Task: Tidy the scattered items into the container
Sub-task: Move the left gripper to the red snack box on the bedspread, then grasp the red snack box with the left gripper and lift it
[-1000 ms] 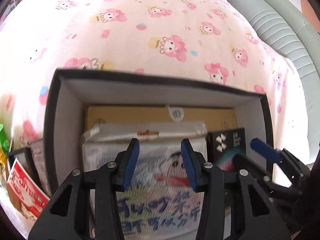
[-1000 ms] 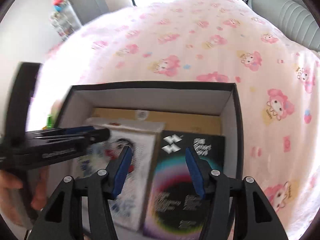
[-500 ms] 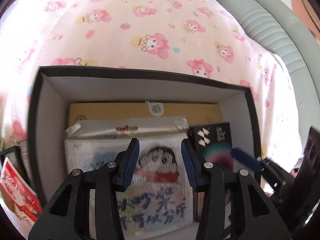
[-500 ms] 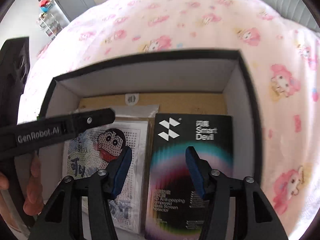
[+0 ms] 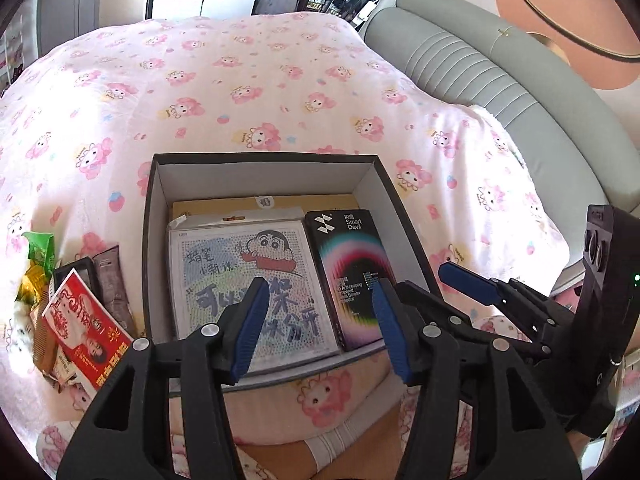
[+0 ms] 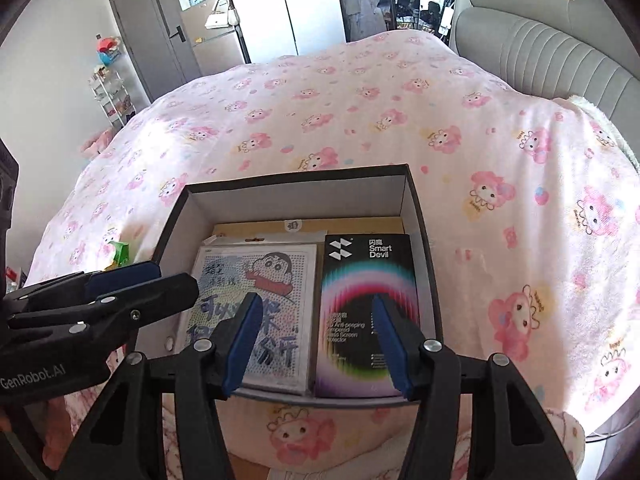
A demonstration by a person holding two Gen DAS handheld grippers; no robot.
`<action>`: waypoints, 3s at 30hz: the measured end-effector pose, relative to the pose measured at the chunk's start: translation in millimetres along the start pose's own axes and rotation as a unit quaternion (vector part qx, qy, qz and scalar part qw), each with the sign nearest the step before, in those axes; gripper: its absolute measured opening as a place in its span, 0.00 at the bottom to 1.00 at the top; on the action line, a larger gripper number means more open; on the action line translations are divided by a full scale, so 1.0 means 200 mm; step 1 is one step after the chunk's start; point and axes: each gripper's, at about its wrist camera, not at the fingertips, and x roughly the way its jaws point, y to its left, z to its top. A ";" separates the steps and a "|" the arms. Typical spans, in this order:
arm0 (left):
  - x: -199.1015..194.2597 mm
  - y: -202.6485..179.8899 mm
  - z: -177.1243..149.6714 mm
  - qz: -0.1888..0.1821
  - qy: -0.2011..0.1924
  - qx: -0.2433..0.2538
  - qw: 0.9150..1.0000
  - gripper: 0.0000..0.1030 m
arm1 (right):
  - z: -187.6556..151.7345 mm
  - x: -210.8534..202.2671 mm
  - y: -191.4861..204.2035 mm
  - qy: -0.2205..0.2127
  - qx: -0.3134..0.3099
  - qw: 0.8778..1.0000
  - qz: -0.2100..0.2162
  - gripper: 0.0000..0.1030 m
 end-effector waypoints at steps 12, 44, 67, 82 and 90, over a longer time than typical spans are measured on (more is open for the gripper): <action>-0.18 0.08 -0.19 -0.005 -0.026 -0.036 0.999 0.53 | -0.12 -0.11 0.22 -0.020 -0.035 0.999 0.005 0.51; -0.07 1.53 -0.55 0.033 0.003 -0.387 0.922 0.52 | -0.13 0.74 1.36 0.123 -0.189 0.970 0.095 0.51; 0.11 1.71 -0.47 0.007 0.008 -0.442 0.897 0.52 | -0.22 1.01 1.44 0.143 -0.193 0.969 0.063 0.56; 0.07 1.76 -0.49 0.043 0.012 -0.449 0.892 0.36 | -0.31 1.04 1.43 0.201 -0.178 0.951 0.156 0.58; 0.08 1.71 -0.49 0.055 0.037 -0.413 0.908 0.41 | -0.28 1.07 1.38 0.208 -0.120 0.955 0.173 0.40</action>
